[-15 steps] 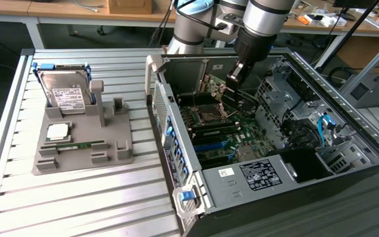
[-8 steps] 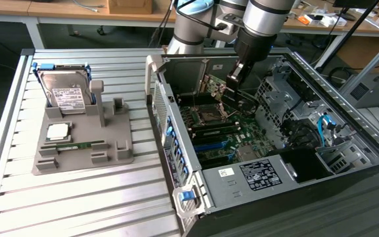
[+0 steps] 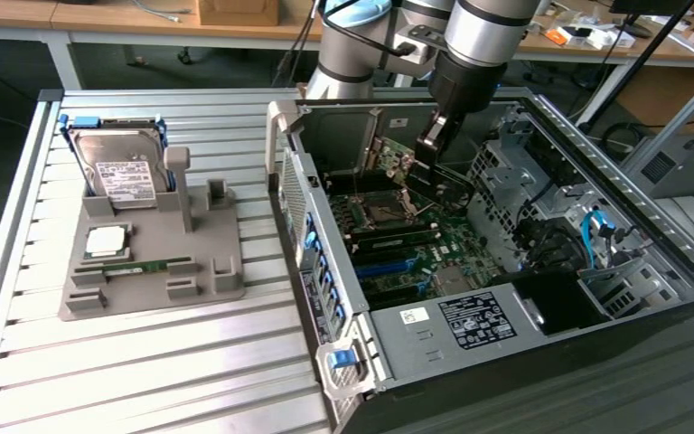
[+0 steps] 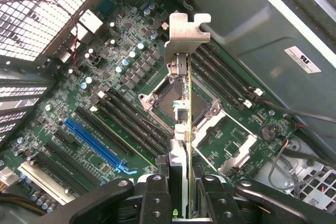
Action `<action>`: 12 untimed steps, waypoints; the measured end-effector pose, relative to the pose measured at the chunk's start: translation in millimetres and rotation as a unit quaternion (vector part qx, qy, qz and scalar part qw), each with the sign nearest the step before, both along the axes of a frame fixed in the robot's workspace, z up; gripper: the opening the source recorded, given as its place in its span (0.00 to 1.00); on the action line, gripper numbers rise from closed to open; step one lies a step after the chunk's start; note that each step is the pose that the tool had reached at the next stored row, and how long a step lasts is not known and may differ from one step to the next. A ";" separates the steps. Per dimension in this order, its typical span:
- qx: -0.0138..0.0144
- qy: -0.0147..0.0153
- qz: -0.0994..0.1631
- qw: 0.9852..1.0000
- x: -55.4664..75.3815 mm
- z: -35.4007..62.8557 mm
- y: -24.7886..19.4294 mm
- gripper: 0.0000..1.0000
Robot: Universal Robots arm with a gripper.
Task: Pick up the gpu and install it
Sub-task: 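Insert the gpu into the slot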
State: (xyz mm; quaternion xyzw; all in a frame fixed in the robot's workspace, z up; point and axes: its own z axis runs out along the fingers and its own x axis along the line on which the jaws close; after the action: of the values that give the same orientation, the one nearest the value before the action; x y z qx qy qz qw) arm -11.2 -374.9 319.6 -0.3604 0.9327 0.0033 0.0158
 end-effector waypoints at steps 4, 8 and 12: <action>0.000 0.000 0.005 1.000 0.0 0.0 0.0 0.27; 0.000 0.000 0.008 1.000 0.0 0.0 0.0 0.27; 0.000 0.000 0.012 1.000 0.0 0.0 0.0 0.27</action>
State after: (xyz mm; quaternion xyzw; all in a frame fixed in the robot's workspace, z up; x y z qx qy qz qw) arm -11.2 -374.9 319.6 -0.3712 0.9284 0.0035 0.0158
